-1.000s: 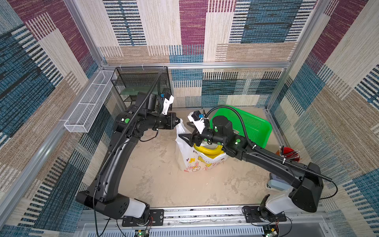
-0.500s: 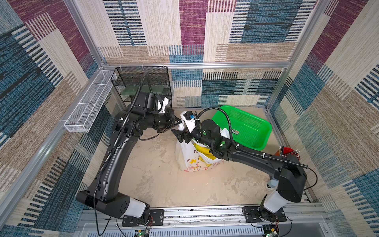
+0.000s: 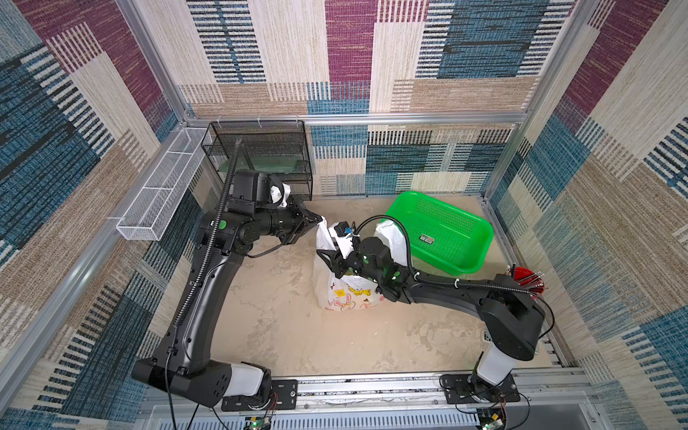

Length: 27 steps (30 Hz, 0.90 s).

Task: Place the banana into a plastic bag & tie a knot
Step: Adjust the plastic bag at the center of the board.

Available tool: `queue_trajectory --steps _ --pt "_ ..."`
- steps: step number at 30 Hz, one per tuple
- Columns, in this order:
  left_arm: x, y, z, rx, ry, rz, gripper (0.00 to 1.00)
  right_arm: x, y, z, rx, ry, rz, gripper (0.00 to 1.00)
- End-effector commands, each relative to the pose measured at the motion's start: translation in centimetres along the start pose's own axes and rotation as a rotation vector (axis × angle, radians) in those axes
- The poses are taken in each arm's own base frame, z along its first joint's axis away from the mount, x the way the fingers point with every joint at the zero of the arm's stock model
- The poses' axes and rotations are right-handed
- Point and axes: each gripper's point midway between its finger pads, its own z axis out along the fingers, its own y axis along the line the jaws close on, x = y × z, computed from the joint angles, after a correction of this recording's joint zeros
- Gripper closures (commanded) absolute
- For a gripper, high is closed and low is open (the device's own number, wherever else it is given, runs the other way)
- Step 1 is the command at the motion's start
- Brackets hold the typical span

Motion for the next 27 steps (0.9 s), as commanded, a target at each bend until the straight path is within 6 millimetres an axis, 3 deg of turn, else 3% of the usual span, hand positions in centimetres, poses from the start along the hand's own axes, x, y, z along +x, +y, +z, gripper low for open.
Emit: queue_trajectory --steps 1,5,11,15,16,17,24,27 --pt "-1.2 -2.9 -0.8 0.124 -0.045 0.029 1.0 2.4 -0.2 0.2 -0.006 0.073 0.025 0.75" --pt "-1.5 -3.0 -1.2 0.132 -0.06 0.023 1.0 3.1 -0.2 0.3 -0.011 0.109 0.009 1.0" --pt "-1.6 -3.2 -2.0 0.108 -0.066 0.125 1.0 2.6 0.3 -0.1 -0.029 0.126 -0.014 1.0" --pt "-1.6 -1.4 -3.0 0.001 -0.11 0.266 1.0 2.1 0.7 -0.2 -0.047 0.144 -0.027 1.0" --pt "-1.6 -1.4 -3.1 0.002 -0.114 0.299 0.92 2.1 0.7 -0.3 -0.049 0.147 -0.028 1.0" --pt "-1.5 -1.4 -3.1 0.003 -0.111 0.319 0.17 2.0 0.7 -0.4 -0.049 0.145 -0.028 1.0" --pt "-1.3 -0.8 -2.1 -0.011 -0.061 0.337 0.1 1.9 0.8 -0.6 -0.054 0.153 -0.037 1.0" --pt "-1.8 -0.9 -3.1 -0.037 -0.121 0.388 0.1 1.9 0.8 -0.5 -0.057 0.156 -0.035 1.0"
